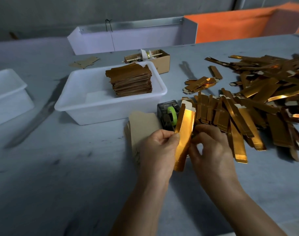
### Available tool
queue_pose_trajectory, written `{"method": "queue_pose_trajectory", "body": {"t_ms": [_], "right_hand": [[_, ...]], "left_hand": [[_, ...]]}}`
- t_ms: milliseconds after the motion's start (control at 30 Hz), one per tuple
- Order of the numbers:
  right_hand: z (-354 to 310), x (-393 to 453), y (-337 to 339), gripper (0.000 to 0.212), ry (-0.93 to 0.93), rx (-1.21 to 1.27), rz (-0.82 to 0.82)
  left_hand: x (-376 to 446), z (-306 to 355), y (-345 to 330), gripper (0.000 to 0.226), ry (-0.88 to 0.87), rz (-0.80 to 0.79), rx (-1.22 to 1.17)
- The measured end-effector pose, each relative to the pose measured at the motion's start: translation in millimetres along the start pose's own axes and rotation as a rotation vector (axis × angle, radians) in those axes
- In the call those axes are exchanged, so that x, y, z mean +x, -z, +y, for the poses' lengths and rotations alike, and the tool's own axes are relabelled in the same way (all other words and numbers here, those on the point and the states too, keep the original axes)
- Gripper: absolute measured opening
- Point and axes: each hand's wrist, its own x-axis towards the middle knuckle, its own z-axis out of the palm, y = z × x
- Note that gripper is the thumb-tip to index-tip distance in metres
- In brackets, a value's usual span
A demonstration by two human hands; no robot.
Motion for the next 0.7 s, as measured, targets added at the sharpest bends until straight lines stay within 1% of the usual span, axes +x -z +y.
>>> {"method": "queue_pose_trajectory", "body": {"t_ms": [33, 100, 167, 233, 300, 333, 400, 433, 467, 533, 600, 700], "right_hand": [[-2.7, 1.1, 0.4, 0.010, 0.066, -0.117, 0.021], [-6.6, 3.1, 2.6, 0.018, 0.104, -0.226, 0.000], [-4.5, 2.5, 2.6, 0.018, 0.058, -0.289, -0.063], [3.3, -2.3, 6.5, 0.016, 0.017, -0.278, -0.135], [6.7, -5.7, 16.7, 0.011, -0.056, -0.108, -0.151], [7.1, -6.3, 23.2, 0.007, -0.132, 0.030, -0.150], [5.0, -5.0, 37.8, 0.007, -0.345, 0.433, -0.241], [1.5, -3.8, 45.9, 0.009, -0.406, 0.624, -0.281], [-2.6, -2.5, 53.7, 0.010, -0.417, 0.738, -0.313], [-9.3, -0.9, 64.4, 0.012, -0.350, 0.803, -0.386], [-14.0, 0.2, 68.2, 0.014, -0.265, 0.789, -0.452], [-19.0, 3.7, 68.7, 0.017, -0.169, 0.744, -0.490]], "left_hand": [[-0.2, 0.0, 0.0, 0.011, 0.001, 0.000, 0.006], [-1.0, 2.2, 0.3, 0.010, 0.001, -0.001, 0.010], [-2.0, 3.6, 0.9, 0.009, 0.000, 0.002, 0.041], [-2.6, 5.9, 1.6, 0.009, 0.008, -0.007, 0.051], [-1.7, 8.7, 3.6, 0.012, 0.027, -0.017, 0.039], [-1.2, 10.1, 4.2, 0.013, 0.046, -0.027, 0.027], [-2.1, 12.9, 5.2, 0.011, 0.082, -0.059, -0.004], [-3.7, 14.1, 6.0, 0.011, 0.090, -0.074, -0.012], [-5.8, 14.8, 6.6, 0.010, 0.091, -0.085, -0.015], [-10.4, 14.6, 8.4, 0.010, 0.073, -0.100, -0.016], [-13.8, 14.0, 11.1, 0.010, 0.057, -0.125, -0.023], [-16.6, 17.0, 13.5, 0.008, 0.110, -0.166, -0.130]]}}
